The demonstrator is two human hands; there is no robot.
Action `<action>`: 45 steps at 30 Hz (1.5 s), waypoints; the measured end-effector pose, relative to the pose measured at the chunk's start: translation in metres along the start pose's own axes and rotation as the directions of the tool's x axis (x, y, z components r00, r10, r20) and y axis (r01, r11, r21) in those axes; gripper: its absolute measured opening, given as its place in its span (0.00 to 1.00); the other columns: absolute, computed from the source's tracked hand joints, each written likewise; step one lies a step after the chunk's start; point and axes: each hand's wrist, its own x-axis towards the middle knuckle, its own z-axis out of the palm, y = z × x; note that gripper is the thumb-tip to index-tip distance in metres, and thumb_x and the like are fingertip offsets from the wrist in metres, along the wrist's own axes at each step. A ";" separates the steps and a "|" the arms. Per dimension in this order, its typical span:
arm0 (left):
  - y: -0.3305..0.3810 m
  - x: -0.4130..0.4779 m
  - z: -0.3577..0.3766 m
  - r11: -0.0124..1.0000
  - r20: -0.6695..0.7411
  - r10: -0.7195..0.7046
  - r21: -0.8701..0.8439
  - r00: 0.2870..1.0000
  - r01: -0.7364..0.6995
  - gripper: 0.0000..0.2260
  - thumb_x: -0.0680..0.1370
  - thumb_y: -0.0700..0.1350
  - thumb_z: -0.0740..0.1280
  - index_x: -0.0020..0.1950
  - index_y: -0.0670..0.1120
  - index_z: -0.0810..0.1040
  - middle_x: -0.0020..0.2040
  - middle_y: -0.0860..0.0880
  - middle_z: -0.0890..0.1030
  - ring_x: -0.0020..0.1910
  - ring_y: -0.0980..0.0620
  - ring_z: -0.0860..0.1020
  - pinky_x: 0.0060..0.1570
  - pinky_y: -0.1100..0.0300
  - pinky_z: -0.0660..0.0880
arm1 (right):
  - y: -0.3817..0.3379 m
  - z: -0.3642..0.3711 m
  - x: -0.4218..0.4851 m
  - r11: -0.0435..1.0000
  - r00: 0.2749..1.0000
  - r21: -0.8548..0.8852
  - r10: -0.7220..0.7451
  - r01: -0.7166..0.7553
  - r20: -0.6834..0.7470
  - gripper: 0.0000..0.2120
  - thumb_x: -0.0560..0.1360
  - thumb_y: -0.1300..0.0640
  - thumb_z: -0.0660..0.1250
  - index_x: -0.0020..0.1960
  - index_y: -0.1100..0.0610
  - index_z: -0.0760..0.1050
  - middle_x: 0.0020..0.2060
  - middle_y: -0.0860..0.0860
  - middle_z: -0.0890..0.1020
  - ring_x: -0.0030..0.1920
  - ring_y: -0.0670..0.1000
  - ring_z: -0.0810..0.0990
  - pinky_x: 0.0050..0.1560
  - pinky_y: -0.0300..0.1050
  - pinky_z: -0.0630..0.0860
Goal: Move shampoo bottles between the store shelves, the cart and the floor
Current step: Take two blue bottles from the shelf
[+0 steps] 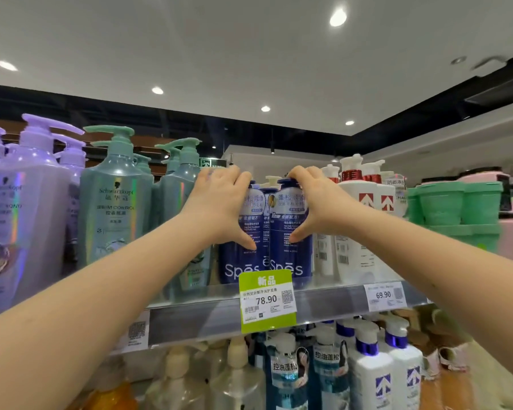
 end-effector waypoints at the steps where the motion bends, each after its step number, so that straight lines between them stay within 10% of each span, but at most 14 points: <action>1: 0.000 -0.004 0.001 0.997 -0.034 0.000 -0.072 0.999 -0.002 0.51 0.56 0.69 0.74 0.71 0.49 0.59 0.65 0.49 0.65 0.66 0.47 0.64 0.67 0.49 0.61 | 0.002 0.001 -0.003 0.998 1.000 0.067 0.014 -0.013 -0.008 0.47 0.57 0.55 0.82 0.67 0.49 0.59 0.63 0.51 0.68 0.60 0.52 0.71 0.56 0.52 0.78; 12: 0.018 -0.035 0.006 0.802 -0.123 -0.203 -0.590 0.971 0.093 0.55 0.57 0.49 0.83 0.74 0.61 0.53 0.73 0.51 0.51 0.65 0.48 0.67 0.60 0.52 0.73 | 0.022 0.009 -0.036 0.772 0.982 0.615 0.187 -0.163 0.025 0.50 0.60 0.65 0.80 0.71 0.41 0.55 0.48 0.46 0.74 0.52 0.52 0.79 0.50 0.56 0.81; 16: 0.020 -0.037 0.014 0.649 -0.013 -0.346 -0.725 0.938 0.229 0.59 0.54 0.50 0.84 0.77 0.54 0.51 0.71 0.50 0.67 0.69 0.50 0.67 0.64 0.52 0.69 | 0.020 0.012 -0.035 0.729 0.974 0.650 0.207 -0.217 0.093 0.37 0.57 0.65 0.81 0.62 0.51 0.70 0.47 0.48 0.80 0.51 0.53 0.81 0.51 0.54 0.81; 19: 0.021 -0.037 0.015 0.623 0.073 -0.401 -0.709 0.913 0.330 0.45 0.56 0.49 0.83 0.70 0.48 0.66 0.57 0.54 0.76 0.55 0.53 0.76 0.53 0.57 0.74 | 0.021 0.013 -0.035 0.681 0.969 0.691 0.207 -0.243 0.137 0.35 0.57 0.67 0.81 0.57 0.49 0.69 0.50 0.49 0.80 0.51 0.53 0.80 0.49 0.51 0.81; 31: 0.050 -0.044 -0.087 0.444 -0.046 -0.530 -0.866 0.847 0.231 0.34 0.60 0.36 0.80 0.60 0.53 0.70 0.51 0.58 0.78 0.48 0.62 0.76 0.43 0.67 0.74 | 0.036 -0.062 -0.069 0.606 0.992 0.795 0.116 -0.035 -0.044 0.37 0.61 0.71 0.77 0.63 0.51 0.65 0.56 0.51 0.77 0.55 0.53 0.77 0.51 0.50 0.78; 45: 0.135 -0.173 -0.132 0.253 0.341 -0.600 -0.777 0.724 0.576 0.32 0.55 0.29 0.81 0.55 0.46 0.78 0.43 0.49 0.85 0.41 0.56 0.83 0.38 0.62 0.78 | 0.058 -0.026 -0.223 0.403 0.950 0.879 -0.060 -0.257 0.305 0.37 0.55 0.70 0.81 0.57 0.48 0.71 0.50 0.47 0.81 0.48 0.47 0.82 0.43 0.43 0.79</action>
